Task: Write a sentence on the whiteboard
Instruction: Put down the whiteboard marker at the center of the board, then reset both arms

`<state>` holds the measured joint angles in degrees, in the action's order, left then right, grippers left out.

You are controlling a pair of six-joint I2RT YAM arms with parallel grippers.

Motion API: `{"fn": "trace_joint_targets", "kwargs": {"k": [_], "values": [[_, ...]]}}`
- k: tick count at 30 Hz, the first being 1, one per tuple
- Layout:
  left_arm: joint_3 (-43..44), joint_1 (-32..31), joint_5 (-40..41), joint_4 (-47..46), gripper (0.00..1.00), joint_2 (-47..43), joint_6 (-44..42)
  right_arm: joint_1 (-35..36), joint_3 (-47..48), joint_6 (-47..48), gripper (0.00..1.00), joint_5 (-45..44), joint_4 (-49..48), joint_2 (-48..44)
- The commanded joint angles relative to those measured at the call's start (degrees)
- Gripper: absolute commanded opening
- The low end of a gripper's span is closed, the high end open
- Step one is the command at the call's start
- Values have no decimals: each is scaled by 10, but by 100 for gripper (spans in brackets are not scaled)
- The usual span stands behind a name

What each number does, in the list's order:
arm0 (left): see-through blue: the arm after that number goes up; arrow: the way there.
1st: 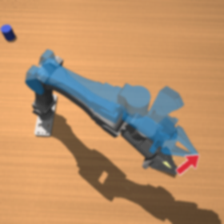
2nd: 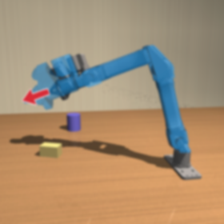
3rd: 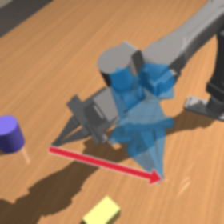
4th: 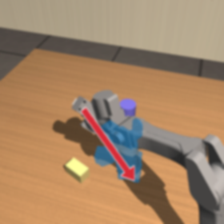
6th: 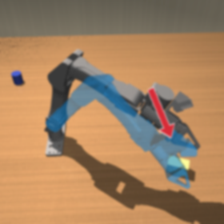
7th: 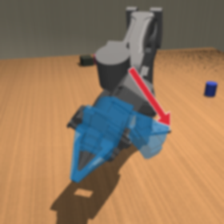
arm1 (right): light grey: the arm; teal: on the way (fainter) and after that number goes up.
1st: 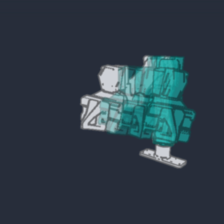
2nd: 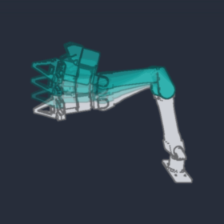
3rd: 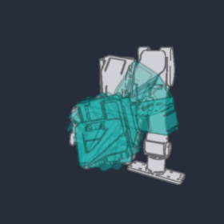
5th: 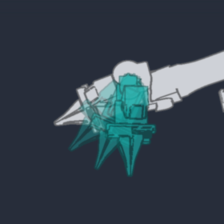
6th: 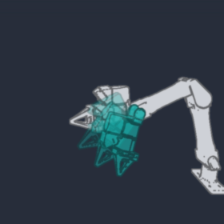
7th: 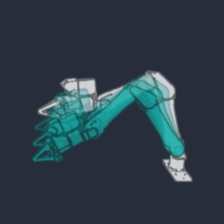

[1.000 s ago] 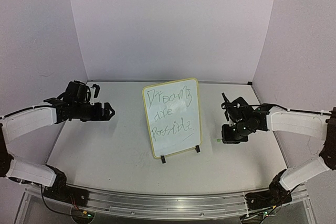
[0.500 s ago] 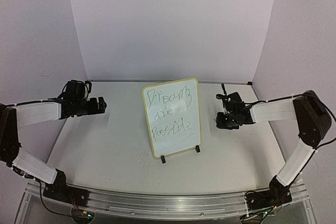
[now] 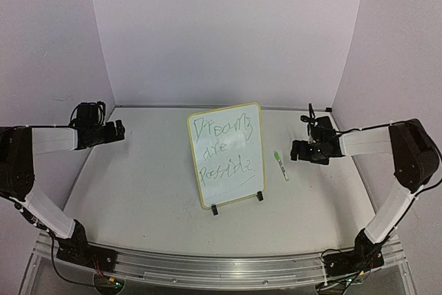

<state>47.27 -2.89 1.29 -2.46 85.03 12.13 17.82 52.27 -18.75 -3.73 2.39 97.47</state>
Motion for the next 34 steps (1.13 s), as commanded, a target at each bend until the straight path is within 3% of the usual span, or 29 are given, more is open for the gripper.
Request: {"fn": "trace_joint_targets", "kwargs": {"k": [1,10,20,34], "values": [[12,26,9,-81,100,-17,-19,-51,-8,30,98,7,-19,-67],[-100,27,47,-209,99,-104,-61,-161,-149,64,98,54,-186,-193],[-221,27,101,-304,100,-112,-28,-174,-324,109,98,-34,-429,-260],[-238,27,114,-333,99,-93,-40,-174,-327,110,98,-28,-435,-256]]}}
